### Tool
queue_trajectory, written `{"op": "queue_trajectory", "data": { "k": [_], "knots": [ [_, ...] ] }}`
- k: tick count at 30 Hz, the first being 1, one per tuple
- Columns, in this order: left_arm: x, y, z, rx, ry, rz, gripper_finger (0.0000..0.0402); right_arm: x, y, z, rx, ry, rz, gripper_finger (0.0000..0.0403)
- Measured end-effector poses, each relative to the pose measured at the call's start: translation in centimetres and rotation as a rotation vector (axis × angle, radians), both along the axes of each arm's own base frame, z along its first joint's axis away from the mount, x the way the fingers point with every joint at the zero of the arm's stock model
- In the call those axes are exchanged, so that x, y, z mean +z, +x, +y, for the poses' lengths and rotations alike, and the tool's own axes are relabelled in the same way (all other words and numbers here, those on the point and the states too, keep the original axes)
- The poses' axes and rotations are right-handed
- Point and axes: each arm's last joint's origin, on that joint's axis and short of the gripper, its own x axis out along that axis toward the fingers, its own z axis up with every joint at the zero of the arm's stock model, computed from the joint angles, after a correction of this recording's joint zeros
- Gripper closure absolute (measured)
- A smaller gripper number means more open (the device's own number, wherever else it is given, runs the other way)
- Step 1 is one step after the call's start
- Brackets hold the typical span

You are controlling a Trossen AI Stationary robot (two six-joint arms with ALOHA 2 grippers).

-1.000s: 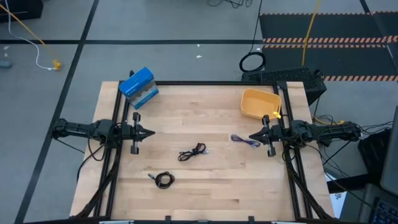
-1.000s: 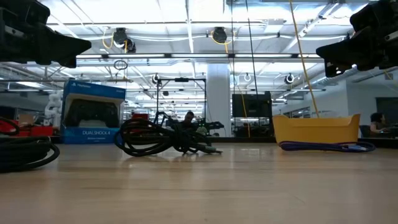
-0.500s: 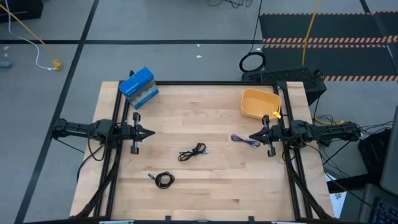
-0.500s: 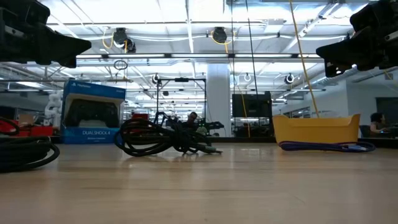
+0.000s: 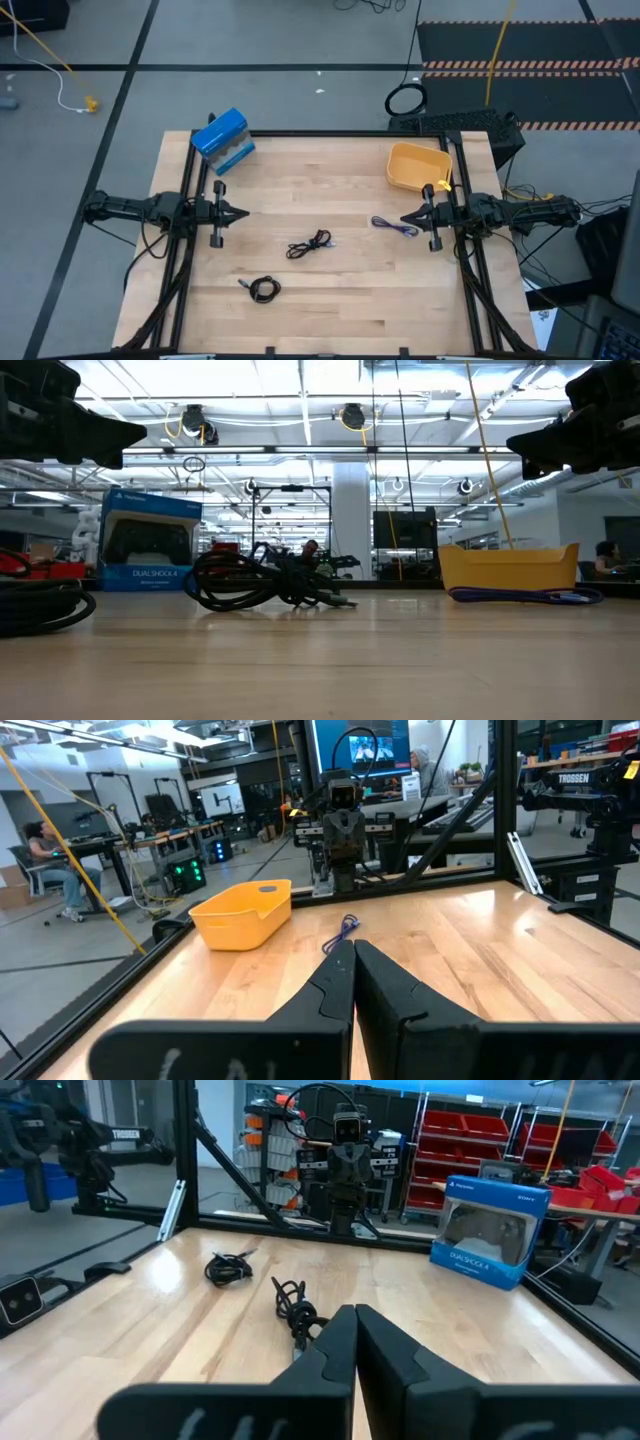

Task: Pick and place USB-C Cables

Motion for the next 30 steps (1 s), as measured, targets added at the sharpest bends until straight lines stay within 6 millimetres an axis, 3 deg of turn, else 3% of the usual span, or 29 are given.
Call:
{"op": "queue_trajectory", "data": {
  "k": [23,27,30],
  "knots": [
    [0.0,0.0,0.0,-0.001,0.0,0.0,0.0394,0.3,0.0,0.0,0.008,0.017,-0.027,0.0403],
    [0.0,0.0,0.0,0.0,0.0,-0.001,0.0394,-0.1,0.1,0.0,0.01,0.039,0.037,0.0403],
    [0.0,0.0,0.0,0.0,0.0,0.0,0.0394,1.8,-0.1,0.0,0.011,0.043,0.012,0.0403]
  ]
}}
